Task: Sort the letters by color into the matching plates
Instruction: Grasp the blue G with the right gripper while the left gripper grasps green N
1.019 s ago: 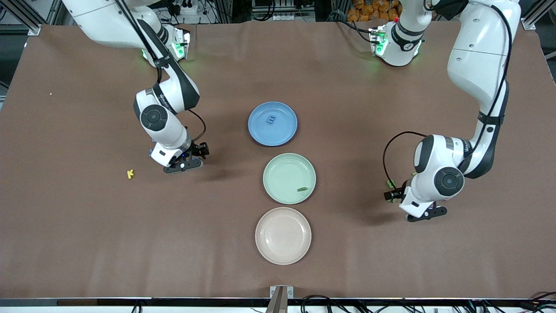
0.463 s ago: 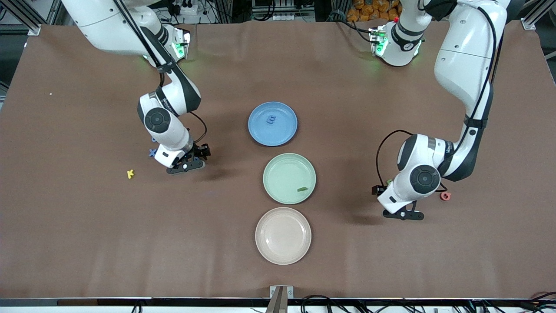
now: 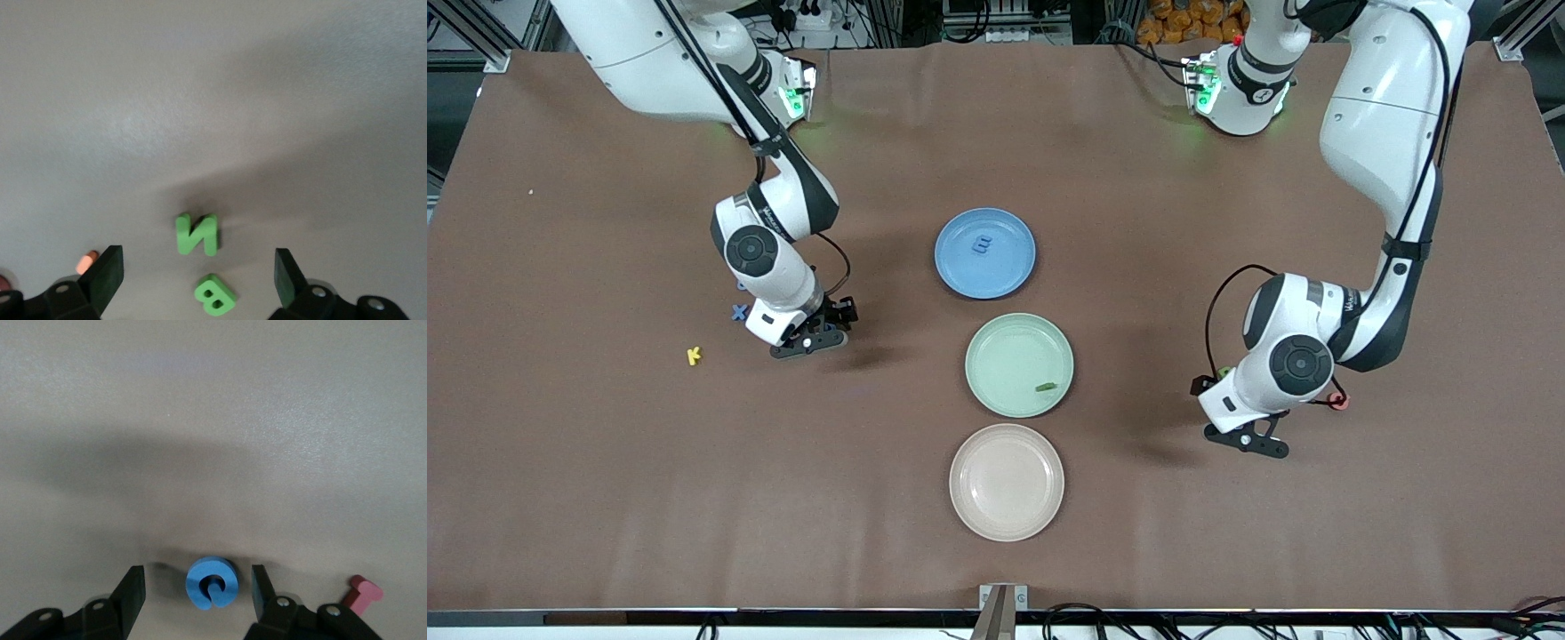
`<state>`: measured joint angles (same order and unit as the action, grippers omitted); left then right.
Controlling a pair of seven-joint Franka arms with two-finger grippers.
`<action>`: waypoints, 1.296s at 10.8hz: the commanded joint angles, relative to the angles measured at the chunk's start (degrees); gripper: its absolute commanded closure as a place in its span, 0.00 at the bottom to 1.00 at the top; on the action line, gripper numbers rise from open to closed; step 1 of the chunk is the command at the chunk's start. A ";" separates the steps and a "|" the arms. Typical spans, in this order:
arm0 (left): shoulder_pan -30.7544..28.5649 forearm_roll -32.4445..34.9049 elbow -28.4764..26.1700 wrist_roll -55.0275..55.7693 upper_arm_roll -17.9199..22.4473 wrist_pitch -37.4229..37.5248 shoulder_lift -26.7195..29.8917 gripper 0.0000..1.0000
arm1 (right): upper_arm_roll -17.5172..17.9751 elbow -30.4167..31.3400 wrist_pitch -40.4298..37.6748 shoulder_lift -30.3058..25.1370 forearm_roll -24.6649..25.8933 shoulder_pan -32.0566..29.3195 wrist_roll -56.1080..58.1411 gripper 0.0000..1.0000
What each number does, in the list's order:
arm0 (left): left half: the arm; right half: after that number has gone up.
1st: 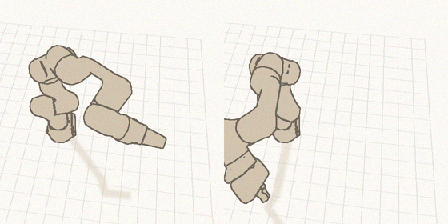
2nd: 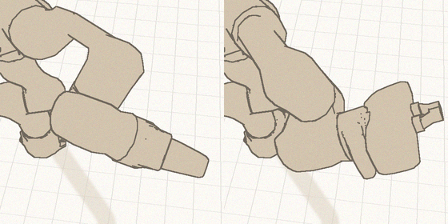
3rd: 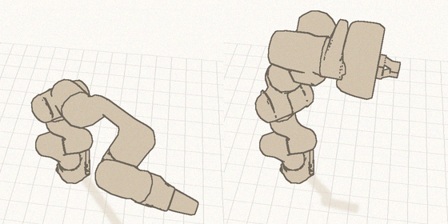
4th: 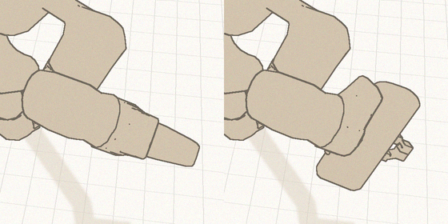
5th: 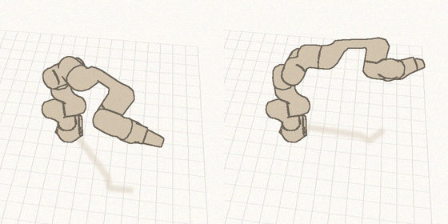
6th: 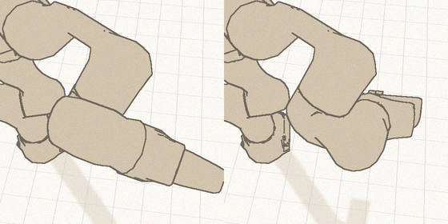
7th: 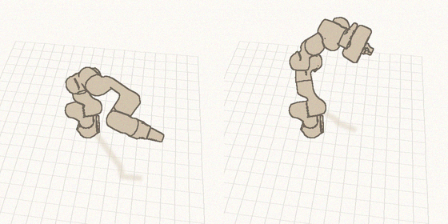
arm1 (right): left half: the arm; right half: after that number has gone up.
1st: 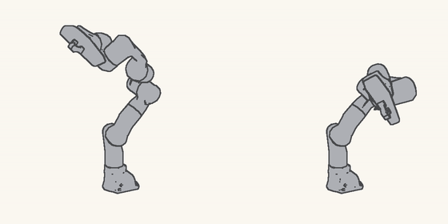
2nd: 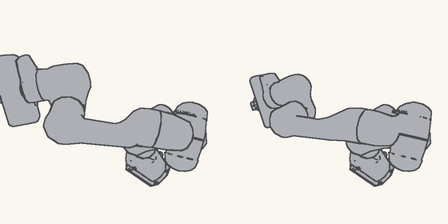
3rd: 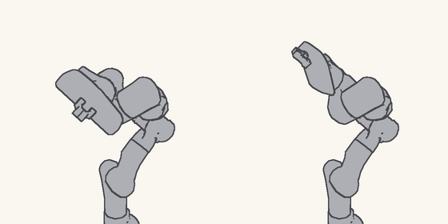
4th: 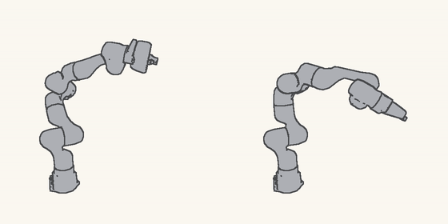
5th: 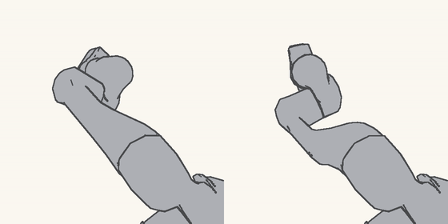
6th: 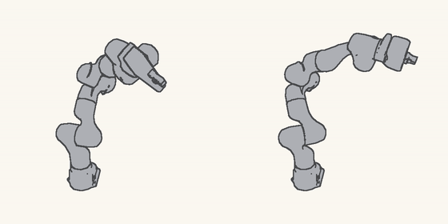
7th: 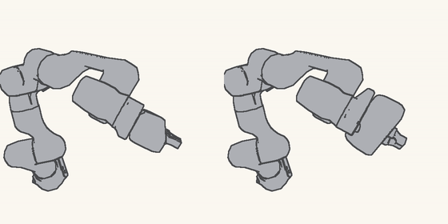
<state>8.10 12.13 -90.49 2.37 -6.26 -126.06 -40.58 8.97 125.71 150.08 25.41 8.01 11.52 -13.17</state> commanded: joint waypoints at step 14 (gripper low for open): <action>-7.23 -2.55 -9.00 -15.47 -5.17 -14.92 -0.73 0.00 | 0.52 -0.72 -6.27 -3.43 -0.35 -0.01 -1.51 1.00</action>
<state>0.87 11.02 -98.28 -12.40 -11.13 -140.27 -42.36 8.79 125.08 148.20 25.25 8.07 11.20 -13.21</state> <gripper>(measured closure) 0.000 0.661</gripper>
